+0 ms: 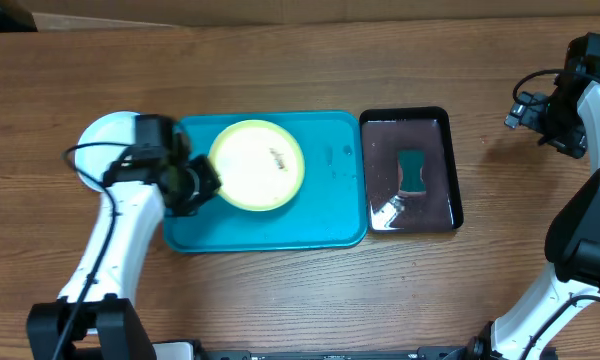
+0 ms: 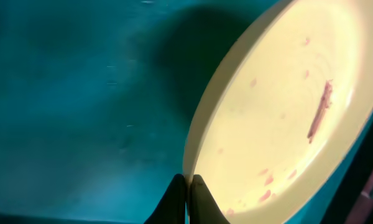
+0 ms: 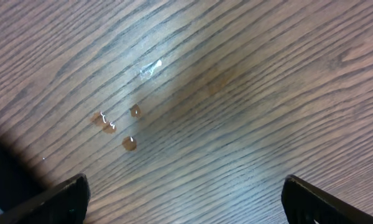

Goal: Clean dirty plates on tray and stack at the side

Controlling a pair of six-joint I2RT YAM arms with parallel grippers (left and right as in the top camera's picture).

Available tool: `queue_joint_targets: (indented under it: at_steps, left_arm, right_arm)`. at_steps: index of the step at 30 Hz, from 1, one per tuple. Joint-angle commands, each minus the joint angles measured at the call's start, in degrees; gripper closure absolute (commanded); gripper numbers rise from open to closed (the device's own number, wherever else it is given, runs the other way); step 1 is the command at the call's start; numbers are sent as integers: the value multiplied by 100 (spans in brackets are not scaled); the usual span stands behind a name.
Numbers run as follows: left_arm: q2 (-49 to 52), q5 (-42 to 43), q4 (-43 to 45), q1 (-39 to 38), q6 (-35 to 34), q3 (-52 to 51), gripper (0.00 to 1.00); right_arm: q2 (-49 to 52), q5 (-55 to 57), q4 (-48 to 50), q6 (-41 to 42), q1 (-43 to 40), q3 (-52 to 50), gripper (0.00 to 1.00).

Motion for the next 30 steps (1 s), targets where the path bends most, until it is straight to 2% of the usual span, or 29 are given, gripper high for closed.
queue_joint_targets:
  at_steps: [1, 6, 9, 17, 25, 30]
  left_arm:
    - [39, -315, 210, -546, -592, 114, 96]
    - [39, -1353, 627, -1344, -1008, 114, 96]
    - [42, -1539, 695, -1600, -1213, 109, 96]
    - [149, -1580, 706, -1766, -1366, 96, 96]
    - [892, -1421, 809, -1770, -1362, 96, 96]
    - [949, -1226, 925, -1799, -1322, 96, 96]
  right_arm:
    - [-81, 28, 22, 44, 15, 81, 0]
    - [-81, 28, 22, 44, 15, 81, 0]
    - [-81, 28, 20, 44, 15, 81, 0]
    - [-81, 28, 22, 44, 15, 81, 0]
    - [-81, 28, 22, 44, 15, 81, 0]
    - [-81, 28, 22, 44, 15, 81, 0]
